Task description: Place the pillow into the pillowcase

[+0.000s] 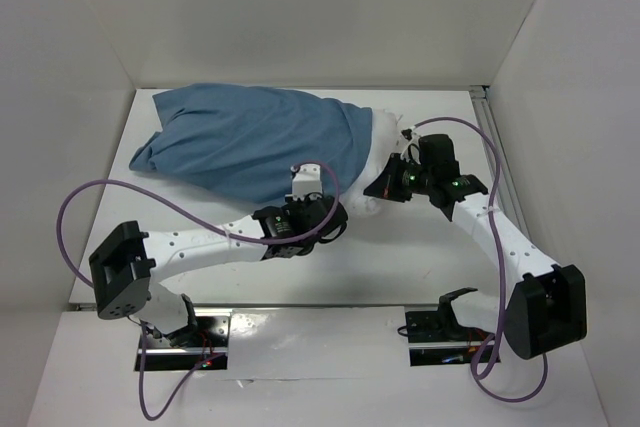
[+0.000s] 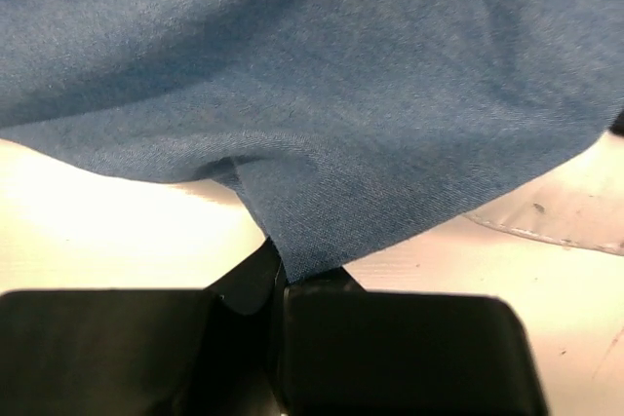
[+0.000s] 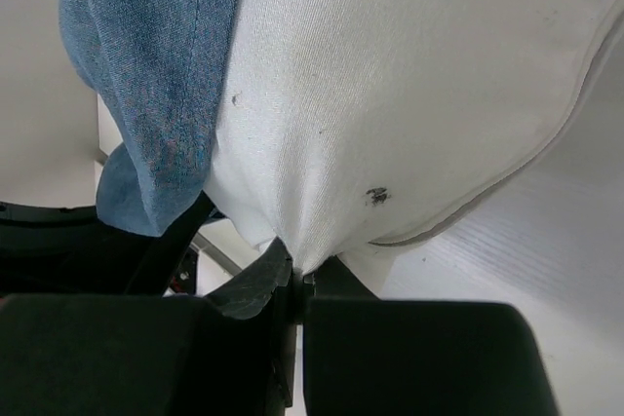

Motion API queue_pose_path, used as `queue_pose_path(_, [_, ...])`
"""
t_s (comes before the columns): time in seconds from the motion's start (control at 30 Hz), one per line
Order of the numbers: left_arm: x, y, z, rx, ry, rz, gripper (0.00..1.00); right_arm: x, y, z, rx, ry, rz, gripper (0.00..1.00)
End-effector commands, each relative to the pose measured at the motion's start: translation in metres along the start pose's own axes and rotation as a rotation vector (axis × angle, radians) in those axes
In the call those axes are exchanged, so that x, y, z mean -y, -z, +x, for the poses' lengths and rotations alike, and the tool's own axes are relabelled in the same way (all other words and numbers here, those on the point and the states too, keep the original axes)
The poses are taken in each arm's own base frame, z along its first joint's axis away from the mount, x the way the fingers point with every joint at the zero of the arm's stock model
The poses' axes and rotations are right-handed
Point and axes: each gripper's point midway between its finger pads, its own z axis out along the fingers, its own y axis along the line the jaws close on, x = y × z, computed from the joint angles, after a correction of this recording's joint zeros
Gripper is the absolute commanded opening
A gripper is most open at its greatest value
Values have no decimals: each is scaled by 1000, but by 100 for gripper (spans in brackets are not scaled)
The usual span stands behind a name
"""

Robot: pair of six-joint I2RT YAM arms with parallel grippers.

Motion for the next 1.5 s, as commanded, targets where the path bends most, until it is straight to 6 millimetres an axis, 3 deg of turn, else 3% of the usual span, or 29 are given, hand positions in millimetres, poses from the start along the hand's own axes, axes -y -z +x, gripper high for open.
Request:
queue_pose_path(0.0, [15, 15, -26, 32, 16, 38, 0, -31, 10, -36, 117, 59, -90, 0])
queue_pose_path(0.13, [21, 27, -38, 43, 2, 17, 0, -37, 10, -36, 128, 39, -129, 0])
queue_pose_path(0.37, [63, 70, -70, 70, -39, 142, 0, -44, 12, -48, 170, 32, -148, 0])
queue_pose_path(0.4, [74, 82, -82, 82, -42, 185, 0, -48, 14, -52, 179, 38, -154, 0])
queue_pose_path(0.47, [88, 95, -88, 63, -66, 243, 0, -45, 14, -61, 204, 34, -134, 0])
queue_pose_path(0.5, [102, 113, -105, 83, -65, 305, 0, -49, 13, -58, 195, 28, -142, 0])
queue_pose_path(0.53, [109, 121, -110, 85, -78, 332, 0, -51, 13, -60, 204, 34, -149, 0])
queue_pose_path(0.6, [145, 162, -130, 115, -110, 465, 0, -54, 17, -61, 231, 20, -147, 0])
queue_pose_path(0.63, [145, 162, -131, 120, -131, 465, 0, -54, 14, -57, 225, 11, -154, 0])
queue_pose_path(0.7, [176, 185, -133, 124, -159, 557, 0, -51, 10, -54, 226, -35, -164, 0])
queue_pose_path(0.8, [206, 197, -131, 91, -193, 669, 0, -64, 2, -53, 250, -41, -200, 0])
queue_pose_path(0.87, [219, 206, -138, 97, -189, 718, 0, -55, -13, -42, 208, -74, -160, 0])
queue_pose_path(0.9, [221, 214, -149, 115, -166, 736, 0, -56, -13, -40, 179, -82, -157, 0])
queue_pose_path(0.93, [221, 215, -149, 112, -157, 736, 0, -63, -5, -52, 195, -41, -152, 0])
queue_pose_path(1.07, [203, 258, -203, 222, -90, 818, 0, -60, 34, -51, 245, -3, -49, 0])
queue_pose_path(1.13, [199, 275, -224, 267, -61, 848, 0, -56, 47, -36, 242, -24, -37, 0])
queue_pose_path(1.2, [200, 271, -235, 293, -59, 836, 0, -54, 52, -22, 218, -47, -30, 0])
queue_pose_path(1.27, [203, 250, -248, 294, -55, 831, 0, -58, 63, -14, 230, -64, -43, 0])
queue_pose_path(1.33, [209, 230, -250, 249, -49, 867, 0, -47, 71, -7, 240, -99, 25, 0])
queue_pose_path(1.37, [204, 202, -266, 255, -27, 837, 0, -45, 79, -6, 264, -118, 39, 0])
queue_pose_path(1.43, [205, 178, -270, 202, -11, 871, 0, -33, 84, -1, 262, -136, 107, 0])
queue_pose_path(1.47, [192, 151, -291, 219, 27, 835, 0, -32, 88, 1, 264, -138, 118, 0])
